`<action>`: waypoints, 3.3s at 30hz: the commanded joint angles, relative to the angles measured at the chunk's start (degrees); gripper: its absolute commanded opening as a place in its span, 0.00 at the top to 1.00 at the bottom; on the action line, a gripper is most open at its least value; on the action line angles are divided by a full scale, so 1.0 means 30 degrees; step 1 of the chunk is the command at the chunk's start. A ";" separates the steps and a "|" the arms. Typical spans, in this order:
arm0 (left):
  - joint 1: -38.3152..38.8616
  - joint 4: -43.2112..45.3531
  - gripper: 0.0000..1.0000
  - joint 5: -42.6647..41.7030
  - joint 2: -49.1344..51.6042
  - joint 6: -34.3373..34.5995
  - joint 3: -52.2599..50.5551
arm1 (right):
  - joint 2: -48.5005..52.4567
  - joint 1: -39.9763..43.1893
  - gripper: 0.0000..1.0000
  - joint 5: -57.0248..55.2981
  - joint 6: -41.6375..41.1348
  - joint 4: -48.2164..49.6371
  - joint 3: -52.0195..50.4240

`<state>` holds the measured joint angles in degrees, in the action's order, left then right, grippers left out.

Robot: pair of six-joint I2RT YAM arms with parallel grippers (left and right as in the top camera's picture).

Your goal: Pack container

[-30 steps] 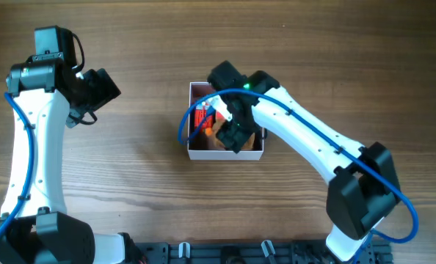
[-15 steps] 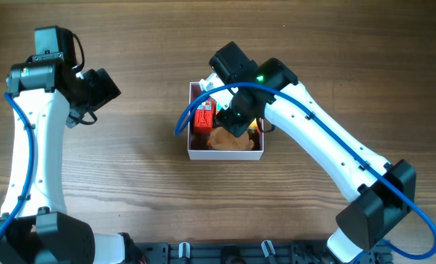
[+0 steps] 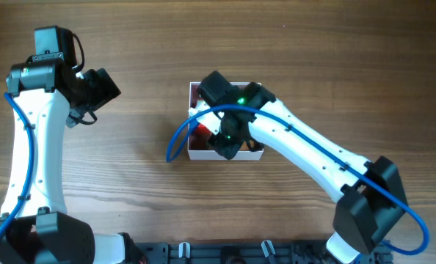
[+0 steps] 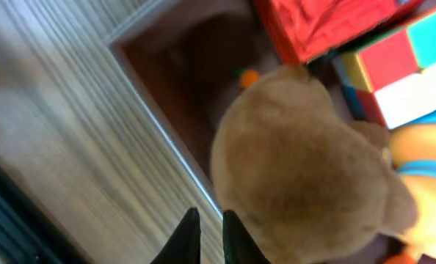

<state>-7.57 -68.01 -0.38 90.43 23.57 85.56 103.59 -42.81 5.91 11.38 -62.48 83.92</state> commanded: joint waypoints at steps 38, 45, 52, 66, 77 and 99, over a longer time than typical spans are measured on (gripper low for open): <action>0.3453 0.1960 0.12 0.1384 -0.0488 -0.2171 -0.0087 | -0.8641 0.8590 0.00 -0.5617 -1.1774 0.4561 -0.1421; 0.5384 0.4022 0.00 0.3162 -0.0488 -0.2368 -0.0087 | -0.8604 1.0790 0.00 -0.6688 -1.0316 0.7031 -0.1421; 0.5530 0.2863 0.00 0.2433 -0.3803 -0.3803 -0.0131 | -1.1752 1.0790 0.00 -0.6696 -1.1854 0.5064 -0.1996; 0.5989 0.4379 0.00 0.2980 -2.0939 -0.1632 -1.1482 | -2.2520 1.0681 0.00 -0.6550 -1.3442 0.5078 -1.3712; 0.5989 0.4306 0.00 0.3220 -2.1697 -0.1639 -1.2203 | -2.3117 1.0666 0.00 -0.6688 -1.6349 0.5100 -1.4943; 0.5989 0.4313 0.00 0.3220 -2.1697 -0.1639 -1.2203 | -3.3973 1.0746 0.00 -0.4976 -0.8429 0.9479 -2.0320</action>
<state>10.13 -55.27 8.75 25.58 18.15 49.43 8.56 -10.61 -12.08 -22.02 -38.13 28.60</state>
